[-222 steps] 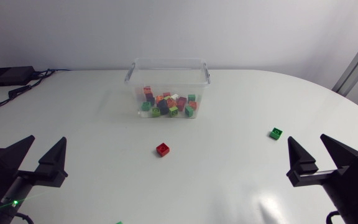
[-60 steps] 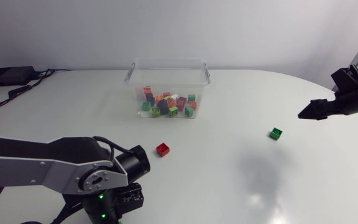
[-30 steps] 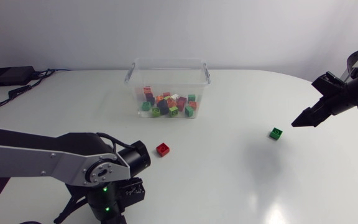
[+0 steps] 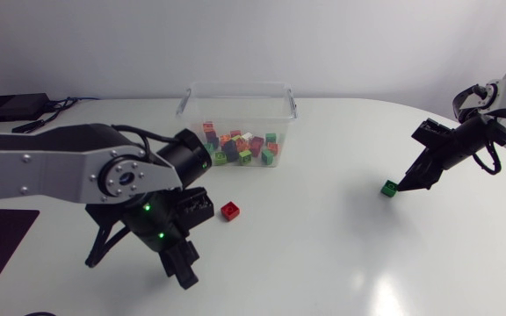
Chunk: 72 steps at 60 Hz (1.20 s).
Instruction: Place the duplo bricks in the container
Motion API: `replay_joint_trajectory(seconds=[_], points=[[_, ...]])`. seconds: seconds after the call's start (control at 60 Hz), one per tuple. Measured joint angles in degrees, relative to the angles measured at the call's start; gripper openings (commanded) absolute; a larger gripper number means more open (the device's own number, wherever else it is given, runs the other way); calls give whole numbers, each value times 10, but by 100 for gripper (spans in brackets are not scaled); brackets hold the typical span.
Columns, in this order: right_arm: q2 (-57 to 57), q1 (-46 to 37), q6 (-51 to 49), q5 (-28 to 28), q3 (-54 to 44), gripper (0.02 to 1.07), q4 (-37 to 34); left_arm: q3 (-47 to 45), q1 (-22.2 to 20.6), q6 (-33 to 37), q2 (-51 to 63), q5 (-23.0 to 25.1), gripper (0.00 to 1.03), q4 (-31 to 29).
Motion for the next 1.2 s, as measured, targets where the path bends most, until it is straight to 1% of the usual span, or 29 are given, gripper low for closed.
replay_joint_trajectory(seconds=[0.133, 0.233, 0.25, 0.3, 0.567, 0.617, 0.667, 0.733, 0.8, 0.833, 0.867, 0.883, 0.917, 0.95, 1.2], points=[[15, 10, -2, 16, 0, 99, 37, 43, 31, 11, -20, 0, 32, 9], [33, 10, -5, 30, 0, 99, 62, 63, 57, 13, -35, 0, 32, 42], [35, 10, -6, 31, 0, 98, 64, 66, 64, 13, -40, 0, 32, 56], [37, 10, -13, 33, -1, 96, 66, 72, 69, 13, -45, 0, 32, 66], [40, 12, -29, 35, -27, 96, 92, 106, 90, 11, -50, 0, 33, 130], [43, 13, -30, 35, -29, 91, 97, 110, 97, 8, -50, 0, 33, 150], [48, 13, -30, 35, -29, 91, 101, 114, 105, 2, -50, 0, 33, 164], [52, 13, -30, 35, -30, 83, 109, 120, 115, -3, -50, 0, 33, 179], [55, 13, -30, 35, -31, 72, 111, 127, 126, -7, -50, 0, 33, 192], [55, 13, -30, 35, -31, 70, 111, 127, 128, -7, -50, 0, 33, 198], [56, 13, -30, 35, -33, 60, 113, 128, 131, -11, -50, 0, 33, 208], [56, 13, -30, 34, -33, 54, 114, 129, 132, -14, -50, 0, 33, 212], [57, 13, -30, 32, -34, 50, 115, 130, 134, -17, -49, 0, 33, 216], [57, 13, -30, 28, -35, 48, 116, 130, 135, -19, -49, 0, 33, 221], [59, 13, -30, 19, -37, 48, 124, 135, 141, -28, -33, 0, 33, 239]])
